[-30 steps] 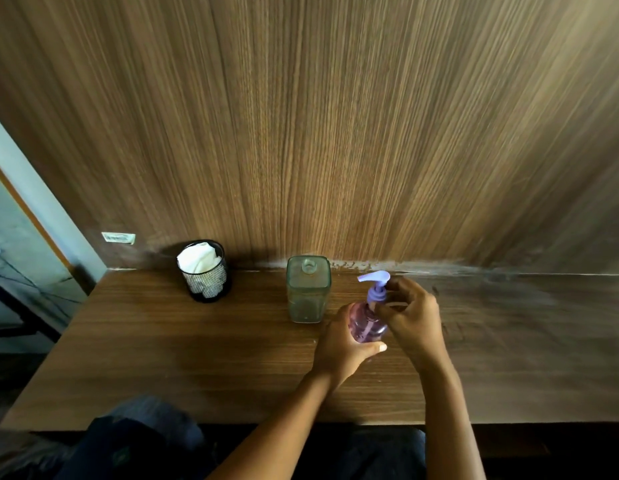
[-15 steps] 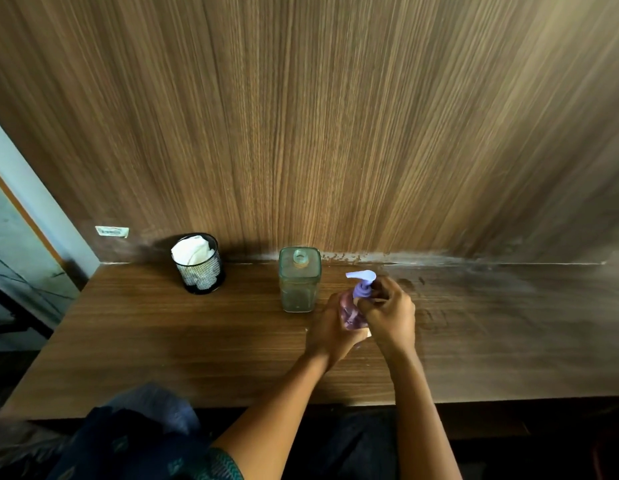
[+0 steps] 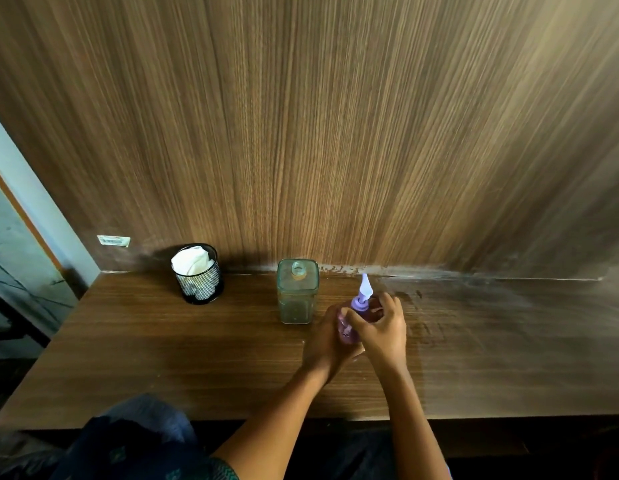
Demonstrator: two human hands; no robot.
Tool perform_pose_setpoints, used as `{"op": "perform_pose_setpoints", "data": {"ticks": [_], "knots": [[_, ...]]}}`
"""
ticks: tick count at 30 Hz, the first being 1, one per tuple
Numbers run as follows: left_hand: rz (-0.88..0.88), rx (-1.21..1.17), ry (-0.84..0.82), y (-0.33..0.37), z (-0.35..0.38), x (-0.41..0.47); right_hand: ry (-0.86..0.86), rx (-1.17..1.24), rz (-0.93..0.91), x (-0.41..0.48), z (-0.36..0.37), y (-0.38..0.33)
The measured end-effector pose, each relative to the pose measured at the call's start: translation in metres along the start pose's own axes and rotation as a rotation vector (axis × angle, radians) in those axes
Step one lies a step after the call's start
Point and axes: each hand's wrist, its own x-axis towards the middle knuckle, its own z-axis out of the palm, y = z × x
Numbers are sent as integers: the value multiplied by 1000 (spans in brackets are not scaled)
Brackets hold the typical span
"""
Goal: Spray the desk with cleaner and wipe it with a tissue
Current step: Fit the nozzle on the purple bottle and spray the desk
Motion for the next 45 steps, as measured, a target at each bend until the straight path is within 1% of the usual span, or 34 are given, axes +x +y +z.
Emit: {"op": "perform_pose_setpoints", "data": {"ticks": [2,5,11,14,17,20,21,24,25,26,30,35,38,40,41,44,45], "knots": [[5,-39,-16,-3,1,-2,-81,160,35,-2,-10,5],[-5,-32,-17,-9,3,3,-150,262,70,0,-17,11],[8,-82,-12,-10,2,1,-67,123,-14,2,-11,8],[-1,-111,-1,-9,2,0,24,71,-33,2,-4,8],[7,-56,4,-7,1,-1,94,37,-18,1,5,2],[17,-37,14,-5,-1,-3,86,34,33,1,7,3],[18,-33,9,-6,-1,-2,55,87,56,-1,4,2],[-4,-49,14,-10,2,0,-79,400,110,-5,-9,-2],[-7,-53,24,-12,4,1,-107,453,113,-6,-12,-3],[0,-56,28,-13,5,1,-100,455,124,-5,-13,-2],[32,-63,26,-18,9,6,22,354,144,-2,-6,2],[54,-68,16,-27,14,11,69,334,143,1,2,-5],[84,-57,29,-25,11,9,93,256,121,1,6,-9],[89,-45,21,-24,11,8,60,202,90,-1,4,-9],[91,-33,19,-22,10,7,23,216,72,-3,1,-9],[82,-3,26,-21,10,7,-119,353,51,-8,-10,-6],[75,12,28,-18,10,6,-143,393,56,-9,-13,-5]]}}
